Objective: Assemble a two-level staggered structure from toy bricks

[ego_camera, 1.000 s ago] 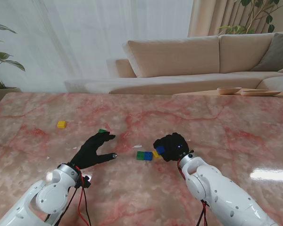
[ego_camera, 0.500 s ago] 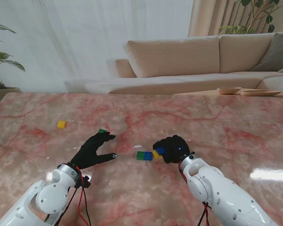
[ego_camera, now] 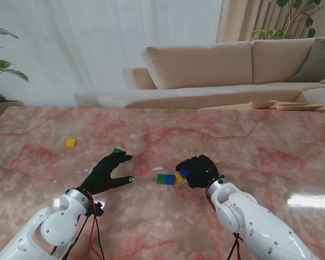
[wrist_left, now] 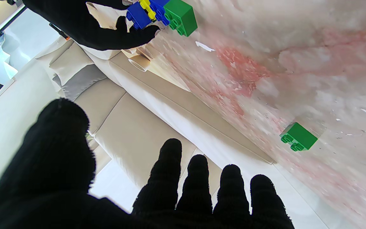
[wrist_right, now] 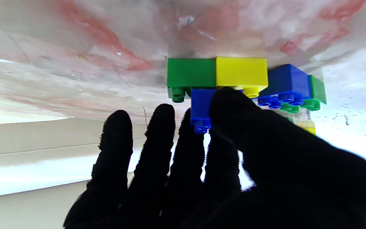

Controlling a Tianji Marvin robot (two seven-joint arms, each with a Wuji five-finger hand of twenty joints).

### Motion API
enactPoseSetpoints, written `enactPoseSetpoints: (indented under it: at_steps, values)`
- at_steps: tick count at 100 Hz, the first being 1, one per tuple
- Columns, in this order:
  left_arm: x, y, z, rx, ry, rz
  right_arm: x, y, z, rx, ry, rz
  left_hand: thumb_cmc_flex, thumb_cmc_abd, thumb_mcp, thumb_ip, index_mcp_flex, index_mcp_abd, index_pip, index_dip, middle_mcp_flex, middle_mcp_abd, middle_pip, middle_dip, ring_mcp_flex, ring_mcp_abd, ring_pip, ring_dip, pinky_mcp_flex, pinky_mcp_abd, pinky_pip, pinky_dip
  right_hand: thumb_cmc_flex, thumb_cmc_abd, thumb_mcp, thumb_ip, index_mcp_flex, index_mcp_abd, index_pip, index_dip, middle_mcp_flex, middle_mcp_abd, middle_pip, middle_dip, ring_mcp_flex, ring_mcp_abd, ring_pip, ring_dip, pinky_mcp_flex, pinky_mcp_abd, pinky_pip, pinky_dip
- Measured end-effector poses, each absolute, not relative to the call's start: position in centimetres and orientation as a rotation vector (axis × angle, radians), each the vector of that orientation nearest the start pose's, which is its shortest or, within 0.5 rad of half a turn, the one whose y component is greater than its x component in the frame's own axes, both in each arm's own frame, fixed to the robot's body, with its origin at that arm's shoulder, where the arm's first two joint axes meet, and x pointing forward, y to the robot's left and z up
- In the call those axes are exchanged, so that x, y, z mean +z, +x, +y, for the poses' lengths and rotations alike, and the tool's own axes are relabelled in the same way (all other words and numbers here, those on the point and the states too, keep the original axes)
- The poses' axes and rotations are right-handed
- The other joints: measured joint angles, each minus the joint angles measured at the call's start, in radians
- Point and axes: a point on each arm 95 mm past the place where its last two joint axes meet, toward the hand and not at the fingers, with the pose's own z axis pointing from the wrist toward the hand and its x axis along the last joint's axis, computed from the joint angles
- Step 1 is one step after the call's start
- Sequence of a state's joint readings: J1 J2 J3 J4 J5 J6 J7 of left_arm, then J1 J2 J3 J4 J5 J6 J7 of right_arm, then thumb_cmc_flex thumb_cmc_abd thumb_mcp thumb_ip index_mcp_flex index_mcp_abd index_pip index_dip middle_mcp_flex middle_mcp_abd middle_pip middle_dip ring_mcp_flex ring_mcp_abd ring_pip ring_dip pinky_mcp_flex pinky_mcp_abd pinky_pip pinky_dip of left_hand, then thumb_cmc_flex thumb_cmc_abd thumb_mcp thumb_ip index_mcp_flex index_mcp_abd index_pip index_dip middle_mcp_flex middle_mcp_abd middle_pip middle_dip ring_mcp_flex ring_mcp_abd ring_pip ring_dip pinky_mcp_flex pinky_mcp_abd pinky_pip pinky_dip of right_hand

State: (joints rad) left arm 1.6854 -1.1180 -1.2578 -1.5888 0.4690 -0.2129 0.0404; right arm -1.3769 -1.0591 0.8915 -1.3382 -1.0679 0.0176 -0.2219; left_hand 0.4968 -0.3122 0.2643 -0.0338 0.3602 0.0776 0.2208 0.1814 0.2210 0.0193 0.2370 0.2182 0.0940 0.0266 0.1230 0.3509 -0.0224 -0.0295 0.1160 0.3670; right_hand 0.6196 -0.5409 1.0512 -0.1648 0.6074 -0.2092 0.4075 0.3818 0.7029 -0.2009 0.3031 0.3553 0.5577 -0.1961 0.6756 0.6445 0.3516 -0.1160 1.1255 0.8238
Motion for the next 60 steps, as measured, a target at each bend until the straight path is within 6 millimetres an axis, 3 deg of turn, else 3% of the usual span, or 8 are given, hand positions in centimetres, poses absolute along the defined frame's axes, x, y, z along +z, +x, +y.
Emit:
enactPoseSetpoints:
  at_steps: [42,60]
  values:
    - [-35.37,36.42,-0.06,-1.941,-1.687,1.251,-38.25,41.06,3.08,1.412,0.97,1.67,0.0,0.0,0.0,0.0,0.0,0.0,0.0,0.0,0.0,0.0,0.0,0.0,0.0,0.0,0.0,0.0,0.0,0.0,0.0,0.0,-0.065,-0.06,0.036,0.0,-0.042,0.018,-0.022,0.002,-0.069,0.01,0.008,-0.012,0.0,0.0,0.0,-0.012,-0.011,0.0,-0.001,0.0]
    - [-35.37,36.4,-0.05,-1.943,-1.686,1.252,-37.77,40.89,2.79,1.412,0.972,1.667,0.0,0.0,0.0,0.0,0.0,0.0,0.0,0.0,0.0,0.0,0.0,0.0,0.0,0.0,0.0,0.0,0.0,0.0,0.0,0.0,-0.109,-0.083,0.061,0.0,-0.068,0.034,-0.064,0.003,-0.132,0.033,-0.006,-0.014,-0.024,0.002,-0.026,-0.032,-0.025,0.001,-0.017,0.0]
